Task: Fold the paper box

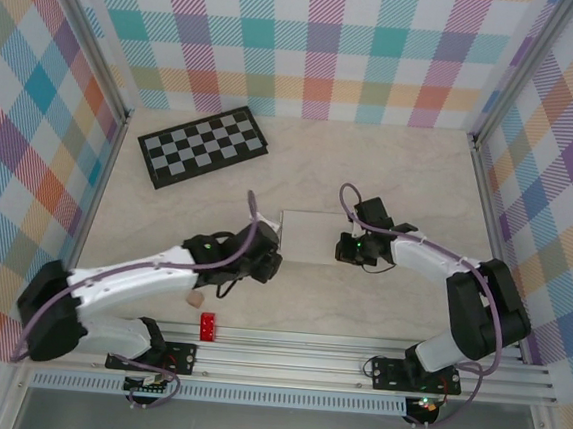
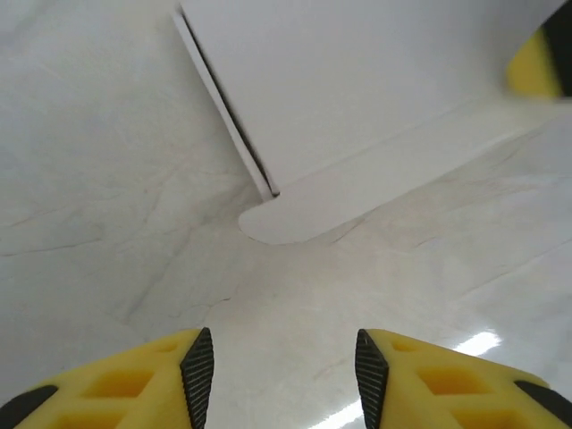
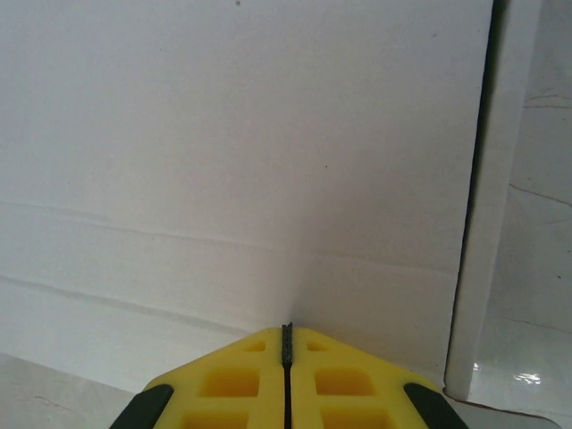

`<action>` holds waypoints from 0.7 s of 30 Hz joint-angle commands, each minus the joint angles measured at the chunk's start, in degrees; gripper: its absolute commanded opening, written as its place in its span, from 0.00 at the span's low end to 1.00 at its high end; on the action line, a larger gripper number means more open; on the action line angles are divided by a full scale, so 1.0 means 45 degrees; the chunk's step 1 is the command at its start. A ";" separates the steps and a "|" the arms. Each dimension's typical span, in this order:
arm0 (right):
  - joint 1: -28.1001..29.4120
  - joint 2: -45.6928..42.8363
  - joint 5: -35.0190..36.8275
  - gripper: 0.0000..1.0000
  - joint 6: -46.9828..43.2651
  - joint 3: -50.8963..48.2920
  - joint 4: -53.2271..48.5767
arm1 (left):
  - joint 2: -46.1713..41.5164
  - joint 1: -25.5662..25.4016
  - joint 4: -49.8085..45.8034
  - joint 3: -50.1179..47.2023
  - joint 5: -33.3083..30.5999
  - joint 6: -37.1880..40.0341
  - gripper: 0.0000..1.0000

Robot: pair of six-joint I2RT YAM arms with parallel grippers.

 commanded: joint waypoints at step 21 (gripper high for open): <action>0.0083 -0.0181 0.0335 0.09 -0.0331 0.0275 -0.0215 | 0.5652 0.2461 0.4982 0.1625 0.4645 -0.2989 0.10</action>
